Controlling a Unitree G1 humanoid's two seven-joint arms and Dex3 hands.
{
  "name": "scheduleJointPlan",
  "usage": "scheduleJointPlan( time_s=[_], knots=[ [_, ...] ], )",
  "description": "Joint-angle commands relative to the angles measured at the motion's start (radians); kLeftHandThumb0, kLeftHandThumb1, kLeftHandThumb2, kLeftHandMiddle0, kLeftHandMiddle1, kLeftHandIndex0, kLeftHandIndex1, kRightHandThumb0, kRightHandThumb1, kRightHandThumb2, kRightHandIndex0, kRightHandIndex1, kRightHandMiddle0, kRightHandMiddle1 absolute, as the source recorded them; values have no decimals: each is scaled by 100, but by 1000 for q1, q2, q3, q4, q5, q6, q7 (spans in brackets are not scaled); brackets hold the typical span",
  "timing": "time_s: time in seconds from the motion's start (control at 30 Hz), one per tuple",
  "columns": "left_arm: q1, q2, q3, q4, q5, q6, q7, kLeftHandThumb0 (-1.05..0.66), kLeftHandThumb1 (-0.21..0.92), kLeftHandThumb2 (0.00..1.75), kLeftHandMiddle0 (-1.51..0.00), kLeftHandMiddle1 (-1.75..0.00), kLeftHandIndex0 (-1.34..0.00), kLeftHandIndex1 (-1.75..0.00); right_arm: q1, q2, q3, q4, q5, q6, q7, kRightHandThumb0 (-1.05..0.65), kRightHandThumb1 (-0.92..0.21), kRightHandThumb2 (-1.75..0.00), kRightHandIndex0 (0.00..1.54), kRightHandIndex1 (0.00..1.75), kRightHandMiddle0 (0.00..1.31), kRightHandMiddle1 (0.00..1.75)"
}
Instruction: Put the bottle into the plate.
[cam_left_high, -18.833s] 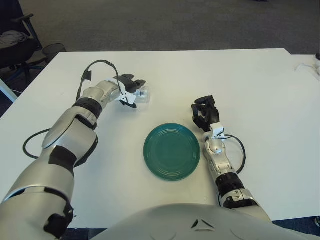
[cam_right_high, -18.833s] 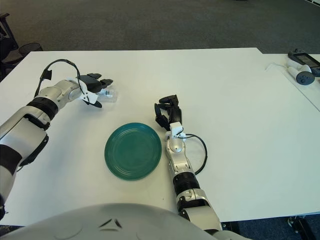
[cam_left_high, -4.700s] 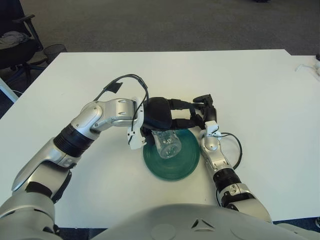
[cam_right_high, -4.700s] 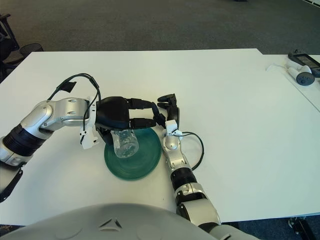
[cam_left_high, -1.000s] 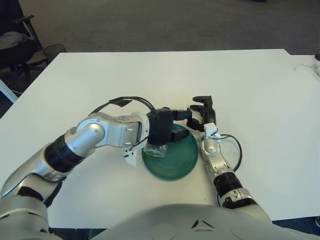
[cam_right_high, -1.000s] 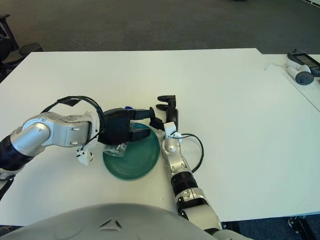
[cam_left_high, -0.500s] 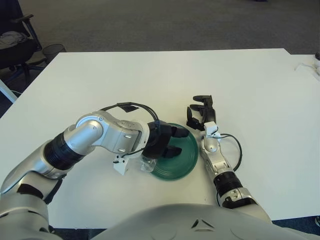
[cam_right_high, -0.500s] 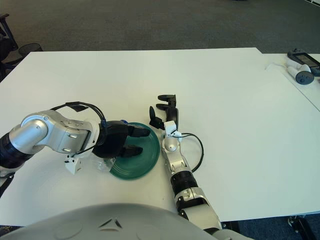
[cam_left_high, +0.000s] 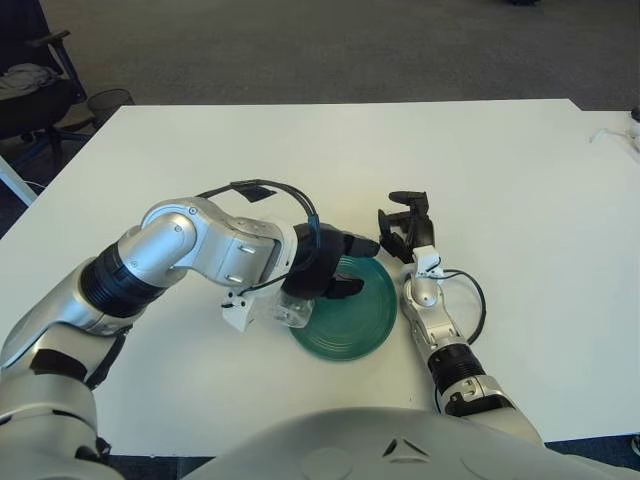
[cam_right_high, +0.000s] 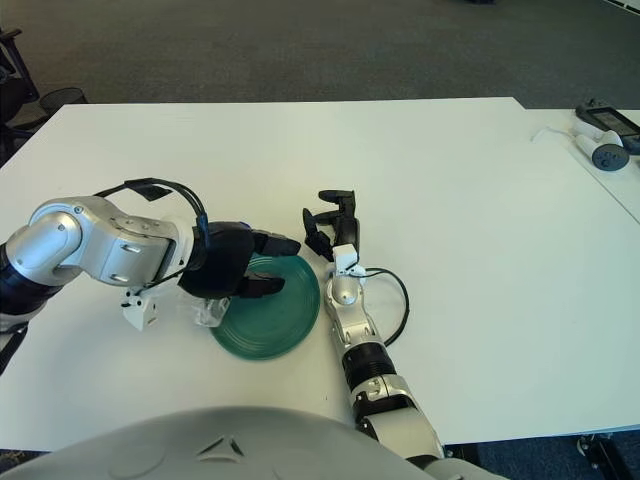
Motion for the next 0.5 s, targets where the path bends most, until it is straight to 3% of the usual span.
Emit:
scheduleJointPlan(
  time_s=[0.0, 0.17, 0.3, 0.47],
  knots=[
    [7, -3, 12, 0, 18, 16, -20, -90, 92, 46, 0, 0, 0, -7, 94, 70, 3, 122, -2, 98, -15, 34, -92, -44, 27, 165, 0, 133],
    [50, -28, 26, -20, 74, 56, -5, -88, 92, 42, 0, 0, 0, -12, 86, 61, 11, 123, -11, 123, -12, 34, -92, -43, 28, 165, 0, 134],
    [66, -43, 46, -22, 85, 63, 44, -83, 92, 36, -4, -1, 0, -29, 76, 58, 4, 128, 0, 133, 3, 34, -92, -40, 31, 162, 0, 141],
    [76, -64, 75, 8, 95, 54, 166, -75, 88, 33, -18, -8, 0, -57, 55, 61, -10, 150, 12, 130, 9, 36, -73, -68, 40, 163, 0, 150]
  ],
)
